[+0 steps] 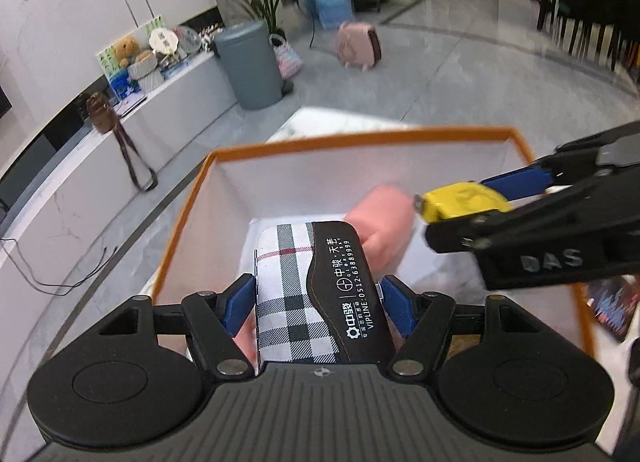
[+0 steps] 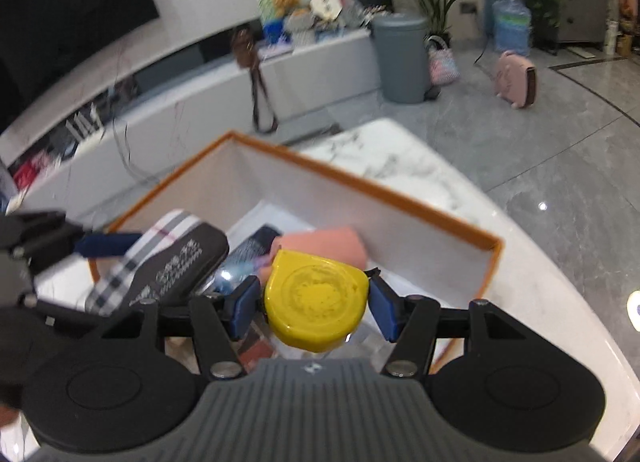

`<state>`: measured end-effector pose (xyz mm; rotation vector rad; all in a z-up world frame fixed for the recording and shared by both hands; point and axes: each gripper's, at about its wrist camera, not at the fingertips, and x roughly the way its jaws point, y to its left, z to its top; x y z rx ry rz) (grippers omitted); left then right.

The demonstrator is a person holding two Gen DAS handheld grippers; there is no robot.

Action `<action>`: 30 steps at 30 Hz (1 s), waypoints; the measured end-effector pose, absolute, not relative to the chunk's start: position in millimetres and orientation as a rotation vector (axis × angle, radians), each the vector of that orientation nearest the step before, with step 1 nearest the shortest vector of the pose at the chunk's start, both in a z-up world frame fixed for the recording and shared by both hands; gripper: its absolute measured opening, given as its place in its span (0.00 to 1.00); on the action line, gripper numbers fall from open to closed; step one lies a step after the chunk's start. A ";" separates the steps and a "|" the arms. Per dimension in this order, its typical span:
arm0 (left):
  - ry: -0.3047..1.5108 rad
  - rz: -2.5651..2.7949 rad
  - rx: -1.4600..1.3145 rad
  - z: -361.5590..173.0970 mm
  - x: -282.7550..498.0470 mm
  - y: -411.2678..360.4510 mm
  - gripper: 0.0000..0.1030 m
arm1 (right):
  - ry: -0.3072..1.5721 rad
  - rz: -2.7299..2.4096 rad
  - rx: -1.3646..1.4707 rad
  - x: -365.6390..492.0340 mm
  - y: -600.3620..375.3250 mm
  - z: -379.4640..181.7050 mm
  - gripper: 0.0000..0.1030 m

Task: Organize rigid objects
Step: 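Carry the plaid case with the left tool while the right tool carries the tape measure into the orange box, then open the left tool to drop the plaid case while the right tool releases the tape measure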

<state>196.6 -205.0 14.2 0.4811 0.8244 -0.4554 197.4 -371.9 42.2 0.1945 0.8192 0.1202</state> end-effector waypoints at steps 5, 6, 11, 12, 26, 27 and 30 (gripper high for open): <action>0.874 -0.458 0.520 5.5 210.2 -194.7 0.77 | 0.870 0.138 0.146 202.5 -358.4 34.4 0.59; 0.882 -0.461 0.529 4.2 214.7 -193.5 0.77 | 0.881 0.140 0.129 203.8 -355.4 32.3 0.59; 0.915 -0.491 0.584 -2.5 223.8 -191.2 0.77 | 0.922 0.142 0.083 211.7 -343.3 24.3 0.59; 0.925 -0.497 0.601 -4.8 226.3 -192.7 0.77 | 0.933 0.142 0.076 214.1 -341.2 22.5 0.59; 1.024 -0.516 0.729 -27.2 269.3 -193.1 0.77 | 1.045 0.124 0.036 248.9 -326.5 -2.0 0.59; 1.024 -0.513 0.727 -27.6 271.5 -193.6 0.77 | 1.048 0.122 0.034 250.9 -325.5 -3.6 0.59; 1.011 -0.507 0.733 -29.3 274.8 -196.2 0.77 | 1.055 0.116 0.035 257.1 -322.9 -8.4 0.59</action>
